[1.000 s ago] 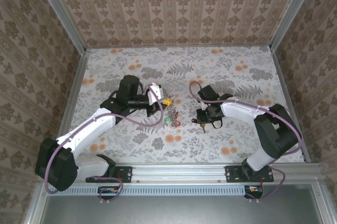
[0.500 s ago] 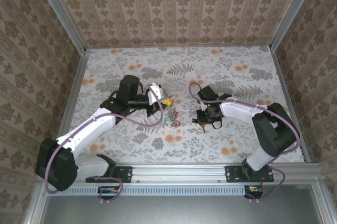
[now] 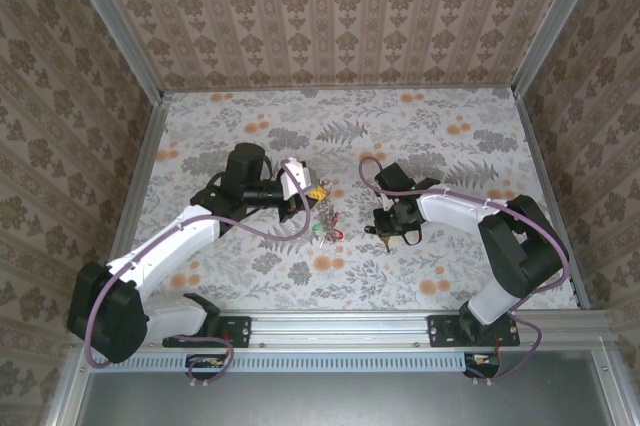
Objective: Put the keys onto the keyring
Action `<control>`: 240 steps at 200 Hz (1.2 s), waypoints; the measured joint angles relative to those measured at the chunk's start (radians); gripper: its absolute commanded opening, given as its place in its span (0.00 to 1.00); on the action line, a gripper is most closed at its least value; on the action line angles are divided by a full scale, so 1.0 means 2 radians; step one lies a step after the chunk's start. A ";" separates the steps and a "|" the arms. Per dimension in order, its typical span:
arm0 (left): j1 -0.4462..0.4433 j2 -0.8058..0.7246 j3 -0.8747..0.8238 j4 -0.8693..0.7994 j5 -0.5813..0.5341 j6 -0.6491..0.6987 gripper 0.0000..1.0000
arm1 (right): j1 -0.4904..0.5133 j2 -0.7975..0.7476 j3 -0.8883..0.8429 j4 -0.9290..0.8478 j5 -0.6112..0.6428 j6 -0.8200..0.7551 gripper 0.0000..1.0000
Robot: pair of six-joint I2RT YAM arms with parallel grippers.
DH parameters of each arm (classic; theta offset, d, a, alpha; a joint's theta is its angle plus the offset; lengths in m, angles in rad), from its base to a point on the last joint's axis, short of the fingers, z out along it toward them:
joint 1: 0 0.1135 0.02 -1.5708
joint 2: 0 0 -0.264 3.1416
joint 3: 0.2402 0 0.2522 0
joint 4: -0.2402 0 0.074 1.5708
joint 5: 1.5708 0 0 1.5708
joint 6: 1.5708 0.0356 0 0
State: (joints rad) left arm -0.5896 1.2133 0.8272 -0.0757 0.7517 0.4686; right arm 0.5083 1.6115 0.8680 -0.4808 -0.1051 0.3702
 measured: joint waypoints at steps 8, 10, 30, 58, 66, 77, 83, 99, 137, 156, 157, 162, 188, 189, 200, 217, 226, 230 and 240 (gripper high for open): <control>0.000 0.000 0.000 0.000 0.000 0.000 0.00 | 0.000 0.003 0.000 0.000 0.000 0.000 0.14; 0.000 0.000 0.000 0.000 0.000 0.000 0.00 | 0.000 0.003 0.000 0.000 0.000 0.000 0.14; 0.000 0.000 0.000 0.000 0.000 0.000 0.00 | 0.000 0.005 0.000 0.001 0.000 0.000 0.13; 0.000 0.000 0.000 0.000 0.000 0.000 0.00 | 0.000 0.005 0.000 0.002 0.000 0.000 0.12; 0.000 0.000 0.000 0.000 0.000 0.000 0.00 | 0.000 0.004 0.000 0.002 0.000 0.000 0.14; 0.000 0.000 0.000 0.000 0.000 0.000 0.00 | 0.000 0.004 0.000 0.002 0.000 0.000 0.16; 0.000 0.000 0.000 0.000 0.000 0.000 0.00 | 0.000 0.004 0.000 0.002 0.000 0.000 0.16; 0.000 0.000 0.000 0.000 0.000 0.000 0.00 | 0.000 0.003 0.000 0.001 0.000 0.000 0.16; 0.000 0.001 0.000 0.000 0.000 0.000 0.00 | 0.000 -0.001 0.000 0.001 0.000 0.000 0.15; 0.000 0.002 0.000 0.000 0.001 0.000 0.00 | 0.000 -0.001 0.000 0.001 0.000 0.001 0.13; 0.000 0.002 0.000 0.000 0.001 0.000 0.00 | 0.000 -0.001 0.000 0.001 0.000 0.001 0.13; 0.000 0.002 0.000 0.000 0.001 0.000 0.00 | 0.000 -0.001 0.000 0.001 0.000 0.001 0.13; 0.000 0.002 0.000 0.000 0.001 0.000 0.00 | 0.000 -0.001 0.000 0.001 0.000 0.001 0.13; 0.000 0.002 0.000 0.000 0.001 0.000 0.00 | 0.000 -0.001 0.000 0.001 0.000 0.001 0.13; 0.000 0.002 0.000 0.000 0.001 0.000 0.00 | 0.000 -0.001 0.000 0.001 0.000 0.001 0.12; 0.000 0.002 0.000 0.000 0.001 0.000 0.00 | 0.000 -0.001 0.000 0.001 0.000 0.001 0.09; 0.000 0.002 0.000 0.000 0.001 0.000 0.00 | 0.000 -0.001 0.000 0.001 0.000 0.001 0.07; 0.000 0.002 0.000 0.000 0.002 0.000 0.00 | 0.000 -0.001 0.000 0.001 0.000 0.002 0.05; 0.000 0.002 0.000 0.000 0.001 0.000 0.00 | 0.000 -0.001 0.000 0.001 0.000 0.001 0.02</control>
State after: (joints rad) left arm -0.5896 1.2182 0.8272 -0.0757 0.7544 0.4686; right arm 0.5083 1.6089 0.8684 -0.4786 -0.1051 0.3717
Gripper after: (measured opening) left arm 0.043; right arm 0.061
